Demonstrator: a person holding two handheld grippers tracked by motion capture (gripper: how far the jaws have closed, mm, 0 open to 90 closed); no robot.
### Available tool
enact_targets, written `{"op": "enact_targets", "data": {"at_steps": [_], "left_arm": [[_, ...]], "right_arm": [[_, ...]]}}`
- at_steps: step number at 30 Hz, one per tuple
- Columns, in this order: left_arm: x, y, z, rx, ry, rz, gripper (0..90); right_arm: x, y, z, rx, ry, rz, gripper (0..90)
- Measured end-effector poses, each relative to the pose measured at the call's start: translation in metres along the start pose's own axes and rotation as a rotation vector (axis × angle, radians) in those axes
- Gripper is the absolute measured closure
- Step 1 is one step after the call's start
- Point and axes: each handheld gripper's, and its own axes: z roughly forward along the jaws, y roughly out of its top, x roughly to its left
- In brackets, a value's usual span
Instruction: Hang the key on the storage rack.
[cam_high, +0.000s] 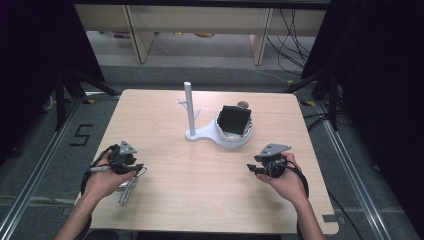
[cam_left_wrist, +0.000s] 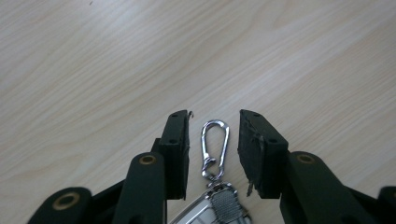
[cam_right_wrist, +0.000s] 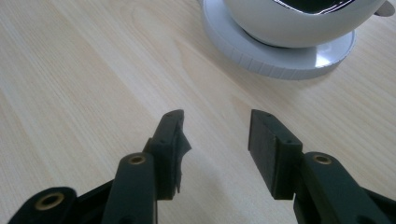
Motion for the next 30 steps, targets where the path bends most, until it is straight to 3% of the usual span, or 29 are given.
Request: {"op": "enact_targets", "data": {"at_steps": [3,4,5,6,7,8,9,10,14,22,27,28,30], "left_arm": [[-0.006,0.009,0.009,0.121,0.054,0.1,64.2],[-0.006,0.009,0.009,0.121,0.054,0.1,64.7],[-0.01,0.011,0.011,0.175,0.079,0.108,64.7],[-0.01,0.014,0.014,0.212,0.08,0.154,64.9],[-0.011,0.016,0.017,0.238,0.058,0.165,64.8],[-0.01,0.018,0.02,0.241,0.037,0.204,64.7],[-0.012,0.02,0.023,0.263,0.011,0.192,64.3],[-0.013,0.022,0.028,0.322,-0.012,0.203,63.1],[-0.016,0.025,0.033,0.379,-0.016,0.175,63.4],[-0.013,0.031,0.039,0.424,0.02,0.174,63.6],[-0.012,0.032,0.045,0.483,0.01,0.192,63.9],[-0.013,0.032,0.047,0.472,0.006,0.17,63.9],[-0.012,0.032,0.048,0.491,0.007,0.18,64.0]], "right_arm": [[0.0,0.001,0.001,0.009,0.021,-0.007,55.5],[0.0,0.001,0.001,0.009,0.021,-0.007,55.5],[0.001,0.001,0.001,0.008,0.019,-0.002,54.6],[0.001,0.001,0.001,0.009,0.023,0.002,54.3],[0.001,0.001,0.002,0.007,0.025,0.002,54.3],[0.002,0.001,0.002,0.007,0.026,0.003,54.4],[0.001,0.001,0.002,0.004,0.03,-0.017,54.5],[0.001,0.001,0.001,0.001,0.024,-0.001,54.6],[0.001,0.002,0.0,0.008,0.018,0.0,54.5],[0.002,0.002,0.001,0.008,0.026,-0.007,54.4],[0.002,0.003,0.0,0.01,0.022,-0.011,54.4],[0.002,0.003,0.0,0.01,0.022,-0.013,54.4],[0.003,0.002,0.0,0.012,0.022,-0.014,54.4]]}}
